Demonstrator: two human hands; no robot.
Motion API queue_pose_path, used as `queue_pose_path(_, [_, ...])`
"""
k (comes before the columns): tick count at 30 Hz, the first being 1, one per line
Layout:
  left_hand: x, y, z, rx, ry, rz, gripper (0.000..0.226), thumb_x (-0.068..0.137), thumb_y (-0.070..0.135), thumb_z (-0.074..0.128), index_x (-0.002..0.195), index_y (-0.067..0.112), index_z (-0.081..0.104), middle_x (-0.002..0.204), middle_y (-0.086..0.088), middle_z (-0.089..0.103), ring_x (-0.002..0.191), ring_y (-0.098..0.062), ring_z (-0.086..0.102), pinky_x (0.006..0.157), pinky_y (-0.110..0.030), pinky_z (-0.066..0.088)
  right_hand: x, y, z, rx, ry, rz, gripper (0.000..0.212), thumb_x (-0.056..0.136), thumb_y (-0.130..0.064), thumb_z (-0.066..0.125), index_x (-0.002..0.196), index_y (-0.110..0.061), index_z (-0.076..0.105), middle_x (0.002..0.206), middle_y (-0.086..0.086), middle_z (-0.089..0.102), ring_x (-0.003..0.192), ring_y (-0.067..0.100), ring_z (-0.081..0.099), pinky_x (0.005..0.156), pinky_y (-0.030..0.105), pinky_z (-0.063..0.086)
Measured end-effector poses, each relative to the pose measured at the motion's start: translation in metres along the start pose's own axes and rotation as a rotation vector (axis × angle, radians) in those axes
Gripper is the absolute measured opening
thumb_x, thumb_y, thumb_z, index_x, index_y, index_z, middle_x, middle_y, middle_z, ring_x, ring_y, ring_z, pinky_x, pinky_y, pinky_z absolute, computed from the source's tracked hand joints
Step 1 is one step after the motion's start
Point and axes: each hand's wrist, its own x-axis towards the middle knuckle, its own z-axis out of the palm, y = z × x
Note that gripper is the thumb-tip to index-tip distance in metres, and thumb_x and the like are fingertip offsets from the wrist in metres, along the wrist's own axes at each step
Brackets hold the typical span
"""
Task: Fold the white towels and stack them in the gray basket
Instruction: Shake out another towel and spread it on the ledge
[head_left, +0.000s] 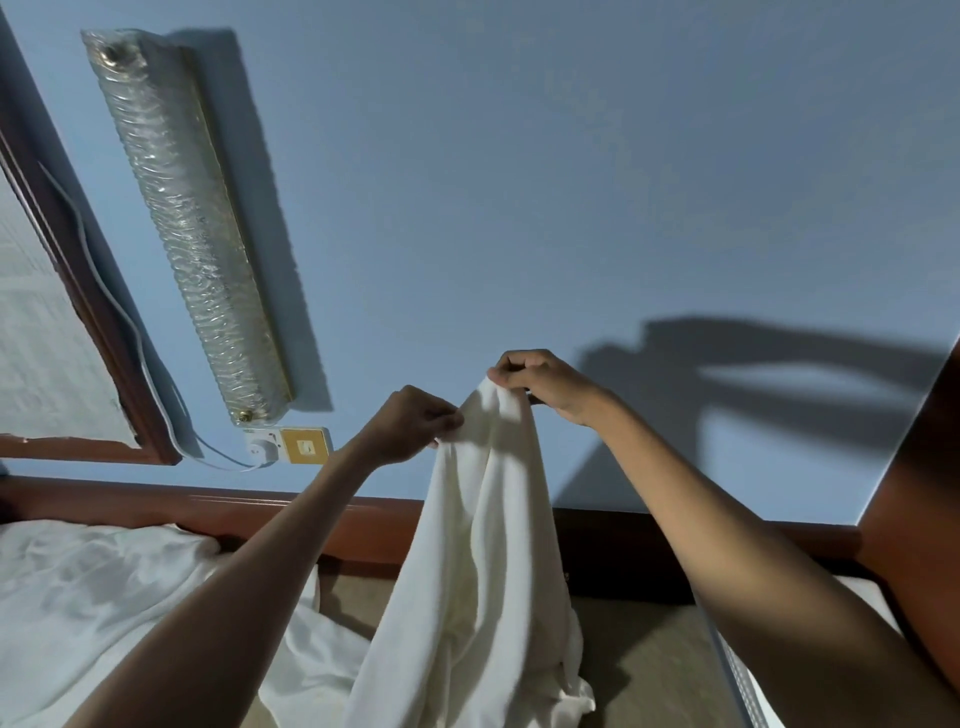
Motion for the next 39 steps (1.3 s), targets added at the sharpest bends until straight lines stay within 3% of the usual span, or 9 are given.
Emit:
queue_pose_path(8, [-0.001, -0.008, 0.014, 0.140, 0.019, -0.028, 0.023, 0.098, 0.016, 0.062, 0.087, 0.012, 0.081, 0.071, -0.008, 0.072, 0.074, -0.032, 0.069, 0.068, -0.044, 0.055, 0.003, 0.004, -0.015, 0.084, 0.241, -0.025, 0.026, 0.083, -0.035, 0.071, 0.063, -0.024, 0.058, 0.076, 0.005, 0.045, 0.079, 0.022, 0.038, 0.077, 0.037, 0.027])
queue_pose_path(14, [0.004, -0.017, 0.026, 0.286, -0.105, -0.063, 0.026, 0.101, 0.015, 0.055, 0.095, 0.003, 0.077, 0.071, 0.001, 0.069, 0.064, -0.013, 0.066, 0.063, -0.028, 0.055, 0.009, 0.010, -0.035, 0.150, 0.441, -0.030, 0.038, 0.096, -0.021, 0.066, 0.063, -0.020, 0.047, 0.059, -0.009, 0.039, 0.061, 0.014, 0.035, 0.058, 0.028, 0.025])
queue_pose_path(18, [0.009, -0.014, 0.020, 0.025, -0.110, -0.184, 0.019, 0.101, 0.010, 0.055, 0.088, 0.011, 0.069, 0.084, -0.003, 0.069, 0.077, -0.021, 0.067, 0.076, -0.034, 0.060, 0.014, 0.027, -0.049, -0.120, 0.604, 0.148, 0.031, 0.097, -0.022, 0.062, 0.070, -0.014, 0.048, 0.062, 0.001, 0.042, 0.061, 0.019, 0.041, 0.055, 0.029, 0.029])
queue_pose_path(20, [0.011, -0.004, 0.012, -0.194, -0.076, -0.219, 0.022, 0.100, 0.005, 0.052, 0.082, 0.010, 0.063, 0.080, -0.004, 0.060, 0.077, -0.021, 0.056, 0.075, -0.036, 0.052, 0.014, 0.038, -0.054, -0.345, 0.498, 0.291, 0.025, 0.091, -0.013, 0.061, 0.068, -0.008, 0.051, 0.061, 0.012, 0.046, 0.061, 0.026, 0.049, 0.055, 0.028, 0.029])
queue_pose_path(22, [0.015, 0.006, 0.005, -0.284, -0.053, -0.206, 0.022, 0.102, 0.007, 0.049, 0.085, 0.007, 0.063, 0.078, -0.005, 0.055, 0.075, -0.021, 0.049, 0.067, -0.034, 0.041, 0.011, 0.044, -0.051, -0.448, 0.249, 0.372, 0.023, 0.088, -0.014, 0.072, 0.101, 0.003, 0.065, 0.091, 0.028, 0.062, 0.094, 0.037, 0.066, 0.068, 0.030, 0.041])
queue_pose_path(24, [0.021, 0.016, 0.001, -0.300, -0.062, -0.191, 0.020, 0.103, 0.008, 0.048, 0.092, 0.000, 0.064, 0.082, -0.008, 0.056, 0.077, -0.022, 0.047, 0.062, -0.031, 0.034, 0.005, 0.037, -0.038, -0.393, 0.004, 0.343, 0.058, 0.082, -0.032, 0.083, 0.132, -0.018, 0.058, 0.123, 0.008, 0.065, 0.121, 0.025, 0.061, 0.097, 0.033, 0.046])
queue_pose_path(27, [0.032, 0.025, -0.002, -0.303, -0.124, -0.156, 0.022, 0.103, 0.007, 0.050, 0.090, 0.000, 0.065, 0.082, -0.008, 0.057, 0.080, -0.024, 0.046, 0.064, -0.030, 0.035, 0.004, 0.030, -0.013, -0.210, -0.221, 0.245, 0.034, 0.087, -0.035, 0.074, 0.120, -0.028, 0.066, 0.124, -0.005, 0.071, 0.120, 0.010, 0.063, 0.106, 0.038, 0.044])
queue_pose_path(31, [0.036, 0.026, -0.013, -0.272, -0.179, -0.085, 0.020, 0.104, 0.011, 0.057, 0.101, 0.001, 0.073, 0.084, -0.004, 0.062, 0.080, -0.018, 0.051, 0.073, -0.031, 0.041, 0.009, 0.033, -0.006, -0.095, -0.251, 0.158, 0.017, 0.098, -0.035, 0.067, 0.100, -0.018, 0.065, 0.105, -0.006, 0.073, 0.107, 0.012, 0.068, 0.104, 0.042, 0.048])
queue_pose_path(39, [0.032, 0.016, -0.014, -0.240, -0.181, -0.007, 0.018, 0.104, 0.013, 0.059, 0.107, 0.007, 0.075, 0.088, 0.000, 0.069, 0.077, -0.008, 0.058, 0.069, -0.021, 0.048, 0.012, 0.033, -0.011, -0.012, -0.256, 0.123, 0.022, 0.100, -0.037, 0.062, 0.106, -0.017, 0.070, 0.102, -0.003, 0.068, 0.098, 0.011, 0.065, 0.098, 0.034, 0.055])
